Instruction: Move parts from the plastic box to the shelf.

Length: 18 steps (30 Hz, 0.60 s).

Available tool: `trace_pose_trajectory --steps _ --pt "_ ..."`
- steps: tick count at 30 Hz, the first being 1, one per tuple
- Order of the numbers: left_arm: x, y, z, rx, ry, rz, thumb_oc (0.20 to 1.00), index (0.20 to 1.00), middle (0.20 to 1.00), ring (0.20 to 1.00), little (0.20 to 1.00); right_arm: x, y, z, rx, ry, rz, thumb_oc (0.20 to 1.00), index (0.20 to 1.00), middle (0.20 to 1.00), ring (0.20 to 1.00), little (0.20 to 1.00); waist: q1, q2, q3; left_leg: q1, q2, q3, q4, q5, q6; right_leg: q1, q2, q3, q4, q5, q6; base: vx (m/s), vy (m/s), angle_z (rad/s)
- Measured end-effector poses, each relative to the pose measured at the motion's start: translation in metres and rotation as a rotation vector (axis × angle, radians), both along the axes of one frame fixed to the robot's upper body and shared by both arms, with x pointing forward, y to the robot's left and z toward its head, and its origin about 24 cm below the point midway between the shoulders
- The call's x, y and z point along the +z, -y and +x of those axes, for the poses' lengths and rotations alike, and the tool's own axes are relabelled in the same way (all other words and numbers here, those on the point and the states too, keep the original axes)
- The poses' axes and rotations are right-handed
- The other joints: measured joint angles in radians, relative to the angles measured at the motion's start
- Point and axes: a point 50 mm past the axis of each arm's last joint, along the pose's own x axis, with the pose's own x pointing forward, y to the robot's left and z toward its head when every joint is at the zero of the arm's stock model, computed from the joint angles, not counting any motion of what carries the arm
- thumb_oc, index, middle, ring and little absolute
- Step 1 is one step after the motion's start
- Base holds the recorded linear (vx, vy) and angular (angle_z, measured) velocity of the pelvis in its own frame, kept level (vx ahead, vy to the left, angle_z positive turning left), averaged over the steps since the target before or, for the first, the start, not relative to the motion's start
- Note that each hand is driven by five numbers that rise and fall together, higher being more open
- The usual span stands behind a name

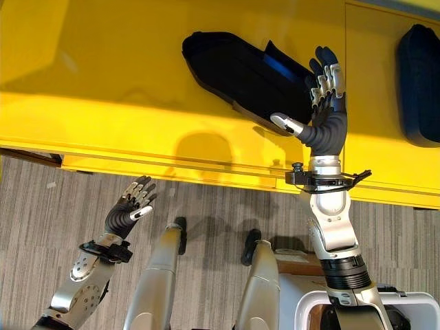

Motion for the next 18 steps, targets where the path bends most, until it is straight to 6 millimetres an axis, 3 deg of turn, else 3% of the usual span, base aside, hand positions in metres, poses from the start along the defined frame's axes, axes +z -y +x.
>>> trace_pose_trajectory --steps 3,8,10,13,14,18 --pt "0.0 0.0 0.0 0.002 0.0 -0.001 1.0 1.0 1.0 1.0 1.0 -0.002 -0.001 -0.006 0.012 0.001 0.0 1.0 1.0 1.0 1.0 1.0 -0.002 -0.003 0.002 0.0 0.0 0.0 0.0 0.0 0.0 0.0 0.0 0.001 0.0 0.0 0.0 0.0 0.0 0.0" --pt "0.003 0.0 -0.003 0.001 0.012 -0.007 1.0 1.0 1.0 1.0 1.0 0.003 0.016 -0.017 -0.06 0.031 -0.063 1.0 1.0 1.0 1.0 1.0 -0.007 -0.013 0.007 0.002 0.003 0.002 0.0 -0.009 0.005 0.002 0.003 0.002 -0.003 0.0 0.0 -0.02 -0.003 -0.02" --pt "0.005 -0.004 -0.003 0.006 0.029 -0.006 1.0 1.0 1.0 1.0 1.0 0.014 0.036 -0.027 -0.199 0.069 -0.231 1.0 1.0 1.0 1.0 1.0 -0.003 -0.014 0.007 -0.001 0.003 0.001 0.003 0.001 -0.005 -0.002 0.005 0.004 -0.004 0.01 0.008 -0.03 0.001 -0.02" --pt "0.006 -0.013 -0.006 0.019 0.043 0.001 1.0 1.0 1.0 1.0 1.0 0.055 0.059 -0.043 -0.461 0.189 -0.627 1.0 1.0 1.0 1.0 1.0 -0.009 -0.014 0.007 0.002 0.002 0.004 -0.001 0.002 -0.001 0.002 0.005 0.004 -0.011 0.015 0.015 -0.02 0.003 -0.01" --pt "0.008 -0.017 -0.006 0.023 0.048 0.011 1.0 1.0 1.0 1.0 1.0 0.075 0.06 -0.048 -0.539 0.274 -0.705 1.0 1.0 1.0 1.0 1.0 -0.018 -0.018 0.006 0.018 0.005 0.0 -0.005 0.003 0.0 0.022 0.007 0.0 -0.016 0.015 0.015 0.0 0.0 0.0" --pt "0.005 -0.018 -0.013 -0.016 0.04 0.029 1.0 1.0 1.0 1.0 1.0 0.1 0.047 -0.048 -0.607 0.365 -1.023 1.0 1.0 1.0 1.0 1.0 -0.018 -0.018 -0.005 0.025 0.01 0.003 -0.015 -0.002 0.006 0.027 0.012 0.002 -0.027 0.012 0.009 0.01 -0.006 -0.02"
